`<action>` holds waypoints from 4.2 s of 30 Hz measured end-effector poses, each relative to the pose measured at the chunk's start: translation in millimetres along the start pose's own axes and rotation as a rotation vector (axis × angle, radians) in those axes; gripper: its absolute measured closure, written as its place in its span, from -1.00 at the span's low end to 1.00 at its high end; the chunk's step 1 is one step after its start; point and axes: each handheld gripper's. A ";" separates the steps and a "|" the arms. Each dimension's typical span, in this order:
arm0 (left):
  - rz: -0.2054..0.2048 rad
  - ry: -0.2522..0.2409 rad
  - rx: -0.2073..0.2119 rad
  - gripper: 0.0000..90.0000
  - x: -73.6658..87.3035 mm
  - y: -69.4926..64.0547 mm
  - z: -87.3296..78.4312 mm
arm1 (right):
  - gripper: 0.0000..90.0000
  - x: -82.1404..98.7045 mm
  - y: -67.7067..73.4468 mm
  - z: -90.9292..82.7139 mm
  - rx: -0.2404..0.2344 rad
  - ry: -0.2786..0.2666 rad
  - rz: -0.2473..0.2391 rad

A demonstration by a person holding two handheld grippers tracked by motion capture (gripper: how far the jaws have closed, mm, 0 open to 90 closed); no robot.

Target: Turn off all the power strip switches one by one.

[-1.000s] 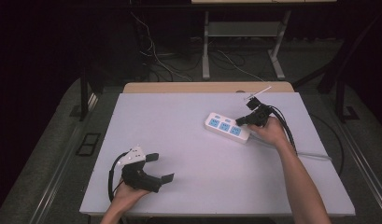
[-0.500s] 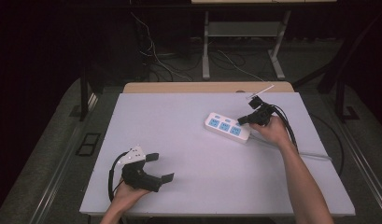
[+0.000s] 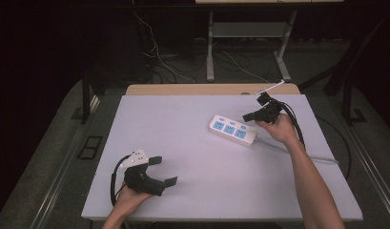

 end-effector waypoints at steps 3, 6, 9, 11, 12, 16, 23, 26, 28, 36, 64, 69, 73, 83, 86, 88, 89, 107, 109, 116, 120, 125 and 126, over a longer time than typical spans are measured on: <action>-0.001 -0.001 0.001 -1.00 0.0 0.0 -0.2 | 1.00 -4.2 1.2 -0.7 -0.001 0.000 -0.006; -0.001 -0.002 0.002 -1.00 0.0 -0.1 -0.1 | 1.00 -10.5 3.2 -0.2 -0.003 0.004 -0.017; -0.002 -0.003 0.002 -1.00 -0.1 -0.2 -0.2 | 1.00 -16.1 5.4 0.7 -0.004 0.004 -0.024; -0.001 -0.003 0.003 -1.00 -0.1 -0.1 -0.4 | 1.00 -20.2 7.0 2.0 -0.006 0.008 -0.031; -0.001 -0.004 0.003 -1.00 -0.1 -0.1 -0.4 | 1.00 -23.0 8.8 3.9 -0.003 0.012 -0.035; -0.002 -0.005 0.003 -1.00 -0.2 -0.1 -0.6 | 1.00 -27.3 11.6 7.9 0.000 0.029 -0.045; 0.001 -0.006 0.002 -1.00 -0.4 0.1 -1.1 | 1.00 -34.8 15.4 14.6 -0.001 0.036 -0.054; 0.002 -0.006 0.003 -1.00 -0.5 0.0 -1.1 | 1.00 -36.7 16.2 17.4 -0.004 0.032 -0.059; 0.003 -0.004 0.004 -1.00 -0.4 -0.1 -1.0 | 1.00 -36.9 17.1 20.4 -0.003 0.041 -0.059; 0.003 -0.006 0.002 -1.00 -0.6 0.1 -1.3 | 1.00 -32.1 16.0 33.8 -0.007 0.073 -0.052; 0.004 -0.008 0.003 -1.00 -0.9 0.6 -1.9 | 1.00 -13.6 11.3 57.5 -0.012 0.131 -0.035; 0.007 -0.006 0.002 -1.00 -0.9 0.2 -1.7 | 1.00 -11.4 9.5 56.1 -0.015 0.115 -0.025; 0.008 -0.005 0.002 -1.00 -0.9 0.0 -1.7 | 1.00 -11.7 10.6 56.4 -0.010 0.116 -0.036; 0.008 0.000 0.003 -1.00 -0.5 -0.8 -0.8 | 1.00 -9.2 11.6 55.4 -0.004 0.101 -0.055; 0.009 0.001 0.002 -1.00 -0.5 -1.0 -0.8 | 1.00 -8.2 12.9 55.1 0.000 0.096 -0.060; 0.010 0.001 0.002 -1.00 -0.5 -1.1 -0.6 | 1.00 -7.6 12.4 54.7 -0.002 0.101 -0.052; 0.011 0.001 0.002 -1.00 -0.5 -1.2 -0.6 | 1.00 -7.7 13.1 54.8 -0.001 0.101 -0.062; 0.015 -0.002 0.003 -1.00 -1.1 -2.3 -1.8 | 1.00 -6.5 14.4 55.1 0.008 0.095 -0.074; 0.013 -0.002 0.003 -1.00 -1.0 -1.9 -1.7 | 1.00 -7.1 15.9 55.3 0.016 0.100 -0.078; 0.007 -0.001 0.006 -1.00 -0.7 -0.4 -0.6 | 1.00 -13.0 17.4 53.2 0.017 0.098 -0.064; 0.007 -0.002 0.005 -1.00 -0.6 -0.7 -0.5 | 1.00 -14.7 17.6 51.2 0.031 0.102 -0.076; 0.007 -0.001 0.006 -1.00 -0.6 -0.7 -0.5 | 1.00 -19.7 17.6 45.9 0.026 0.078 -0.064; 0.006 -0.002 0.006 -1.00 -0.6 -0.6 -0.6 | 1.00 -20.7 17.8 45.0 0.026 0.076 -0.062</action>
Point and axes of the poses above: each handheld gripper's, and its own axes: z roughly forward along the jaws, x roughly out of its underside, y roughly to its left, and after that the axes turned 14 degrees about -y, right-handed
